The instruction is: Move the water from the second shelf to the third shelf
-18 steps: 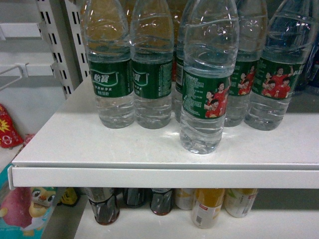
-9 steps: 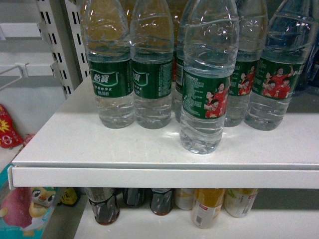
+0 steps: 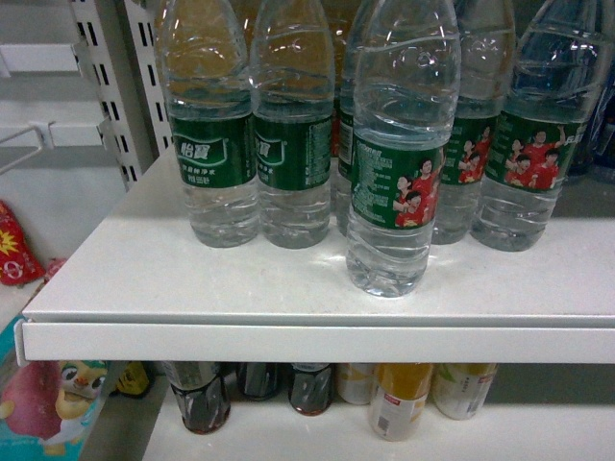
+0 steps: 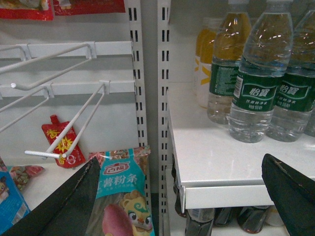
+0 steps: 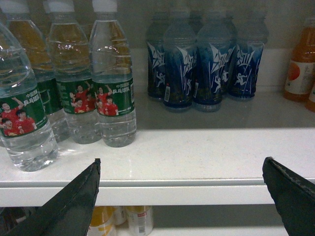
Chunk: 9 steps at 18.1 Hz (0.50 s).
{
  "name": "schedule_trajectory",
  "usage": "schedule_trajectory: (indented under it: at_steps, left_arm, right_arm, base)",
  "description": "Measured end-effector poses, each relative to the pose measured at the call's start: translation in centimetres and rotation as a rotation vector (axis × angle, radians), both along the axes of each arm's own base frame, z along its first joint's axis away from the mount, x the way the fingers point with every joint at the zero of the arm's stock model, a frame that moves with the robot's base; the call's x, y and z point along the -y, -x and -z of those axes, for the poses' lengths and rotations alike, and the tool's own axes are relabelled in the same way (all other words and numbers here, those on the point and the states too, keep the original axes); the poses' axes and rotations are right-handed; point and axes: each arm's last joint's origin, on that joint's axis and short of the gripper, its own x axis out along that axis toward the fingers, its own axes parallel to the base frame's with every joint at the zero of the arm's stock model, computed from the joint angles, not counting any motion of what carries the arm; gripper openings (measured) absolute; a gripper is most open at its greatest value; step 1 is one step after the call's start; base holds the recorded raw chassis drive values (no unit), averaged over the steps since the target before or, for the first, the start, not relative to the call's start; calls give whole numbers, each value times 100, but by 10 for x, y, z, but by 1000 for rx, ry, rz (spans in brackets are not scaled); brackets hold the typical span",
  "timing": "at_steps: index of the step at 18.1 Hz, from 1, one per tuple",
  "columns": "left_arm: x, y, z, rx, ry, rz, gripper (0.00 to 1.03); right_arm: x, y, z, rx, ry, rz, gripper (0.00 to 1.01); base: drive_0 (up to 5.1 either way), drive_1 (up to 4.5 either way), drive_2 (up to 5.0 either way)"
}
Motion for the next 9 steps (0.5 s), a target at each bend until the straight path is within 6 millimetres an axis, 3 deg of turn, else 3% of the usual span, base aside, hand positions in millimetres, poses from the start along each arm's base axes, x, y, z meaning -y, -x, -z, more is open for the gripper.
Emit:
schedule_trajectory:
  at_steps: [9]
  left_arm:
    - [0, 0, 0, 0, 0, 0, 98]
  right_arm:
    - [0, 0, 0, 1, 1, 0, 98]
  base:
    - [0, 0, 0]
